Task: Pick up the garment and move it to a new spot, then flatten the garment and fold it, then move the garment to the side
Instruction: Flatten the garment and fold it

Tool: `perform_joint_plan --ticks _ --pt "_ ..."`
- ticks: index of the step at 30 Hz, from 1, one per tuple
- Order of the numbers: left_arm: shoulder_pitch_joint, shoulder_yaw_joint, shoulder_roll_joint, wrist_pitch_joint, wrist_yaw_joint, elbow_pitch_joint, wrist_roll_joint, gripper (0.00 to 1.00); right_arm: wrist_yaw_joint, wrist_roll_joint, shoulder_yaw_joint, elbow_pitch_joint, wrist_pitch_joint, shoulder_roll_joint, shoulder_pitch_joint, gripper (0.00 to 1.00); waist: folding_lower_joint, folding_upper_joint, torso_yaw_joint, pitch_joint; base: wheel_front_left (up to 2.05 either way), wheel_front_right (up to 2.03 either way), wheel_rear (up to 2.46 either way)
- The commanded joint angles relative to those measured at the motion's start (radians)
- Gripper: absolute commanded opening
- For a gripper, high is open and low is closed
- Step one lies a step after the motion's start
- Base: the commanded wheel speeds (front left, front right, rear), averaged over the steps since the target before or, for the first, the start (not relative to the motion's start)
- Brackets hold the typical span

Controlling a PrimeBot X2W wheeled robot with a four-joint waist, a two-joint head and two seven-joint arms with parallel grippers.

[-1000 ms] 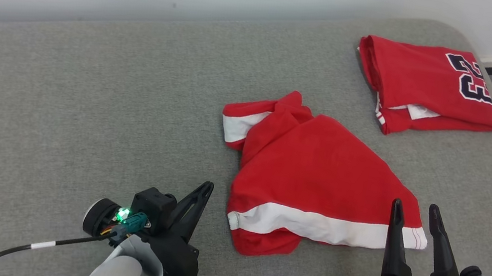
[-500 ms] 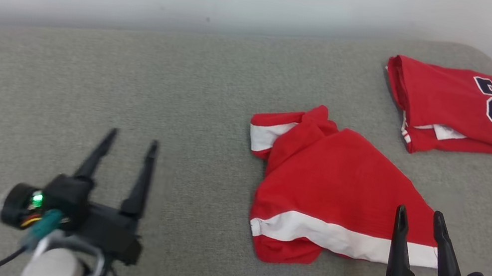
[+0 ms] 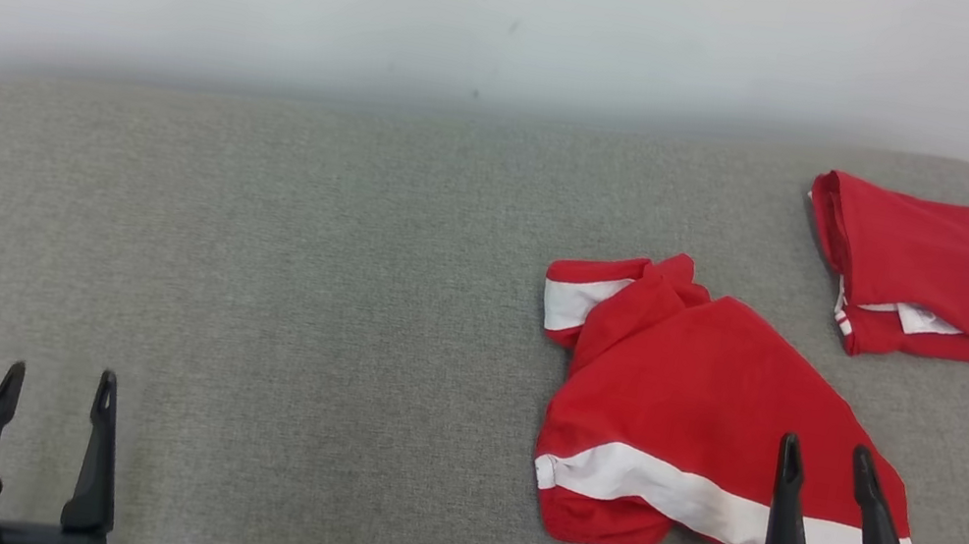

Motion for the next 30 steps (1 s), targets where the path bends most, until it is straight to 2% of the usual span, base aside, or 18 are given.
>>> perform_joint_plan --ticks 1,7,11,20,30 --pt "0.025 0.009 -0.011 -0.003 0.009 -0.012 0.005 1.0 -0.003 -0.003 0.003 0.002 -0.004 -0.002 0.012 1.0 0.0001 0.0 0.015 -0.015 0.0 0.0 0.0" --pt "0.106 0.049 -0.046 -0.003 0.017 -0.043 0.004 1.0 -0.003 0.008 0.004 0.011 -0.004 -0.014 0.024 1.0 0.0001 0.0 0.032 -0.034 0.0 0.0 0.0" --pt "0.136 0.074 -0.063 -0.003 -0.009 -0.048 -0.009 1.0 -0.003 0.014 0.009 0.022 -0.004 -0.02 0.031 1.0 0.0001 0.0 0.04 -0.047 0.0 0.0 0.0" --pt "0.148 0.098 -0.086 -0.003 -0.032 -0.03 0.009 1.0 -0.003 0.02 0.019 0.034 -0.004 -0.022 0.032 1.0 0.0001 0.0 0.042 -0.053 0.0 0.0 0.0" --pt "0.056 0.044 -0.112 -0.003 -0.094 -0.009 -0.002 1.0 -0.003 0.02 0.026 0.033 -0.004 -0.019 0.014 1.0 0.0001 0.0 0.01 -0.029 0.0 0.0 0.0"
